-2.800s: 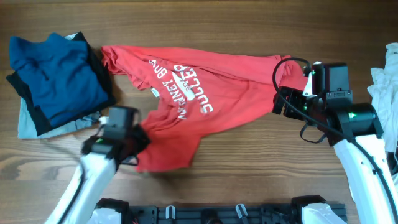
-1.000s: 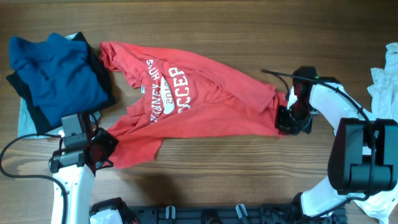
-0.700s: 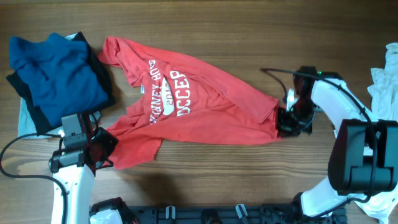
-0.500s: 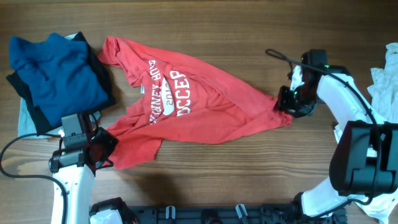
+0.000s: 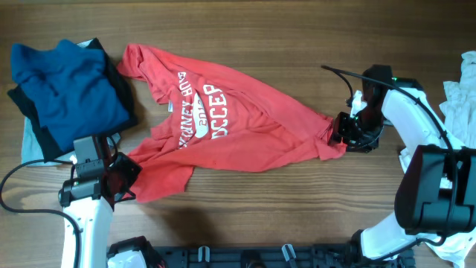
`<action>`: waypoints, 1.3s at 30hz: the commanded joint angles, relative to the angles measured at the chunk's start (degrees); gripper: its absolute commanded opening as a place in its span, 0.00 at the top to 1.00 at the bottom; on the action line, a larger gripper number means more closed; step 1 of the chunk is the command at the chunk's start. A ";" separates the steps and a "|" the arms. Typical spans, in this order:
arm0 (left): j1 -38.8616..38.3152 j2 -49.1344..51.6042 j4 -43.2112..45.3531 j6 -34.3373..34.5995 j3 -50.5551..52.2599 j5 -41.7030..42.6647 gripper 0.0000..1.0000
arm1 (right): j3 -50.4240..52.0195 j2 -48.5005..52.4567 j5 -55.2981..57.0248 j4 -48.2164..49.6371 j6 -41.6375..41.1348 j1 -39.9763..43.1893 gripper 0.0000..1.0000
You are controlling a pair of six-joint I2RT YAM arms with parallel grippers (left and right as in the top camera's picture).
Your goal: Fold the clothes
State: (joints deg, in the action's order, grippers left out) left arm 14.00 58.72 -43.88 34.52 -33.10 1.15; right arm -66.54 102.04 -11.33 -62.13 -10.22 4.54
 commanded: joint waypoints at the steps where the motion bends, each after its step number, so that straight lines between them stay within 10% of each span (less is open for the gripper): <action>1: 0.42 0.22 0.13 -1.38 -0.17 -0.96 0.96 | -0.52 -4.04 0.94 1.07 -0.22 -0.02 0.50; 11: 0.42 0.22 0.15 -1.55 -0.17 -0.96 0.96 | 0.72 -14.21 0.72 -3.45 1.01 -3.56 0.51; 25: 0.42 0.22 0.11 -2.05 -0.17 -0.96 0.96 | 18.99 -13.86 6.19 13.62 -24.59 -9.31 0.45; 39: 0.42 0.22 0.09 -2.43 -0.17 -0.92 0.96 | 24.59 -13.70 5.53 26.16 -25.99 -9.31 0.48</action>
State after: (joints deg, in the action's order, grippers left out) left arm 14.00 58.72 -43.88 33.26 -33.10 1.15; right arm -43.00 88.07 -6.76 -37.65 -34.94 -4.73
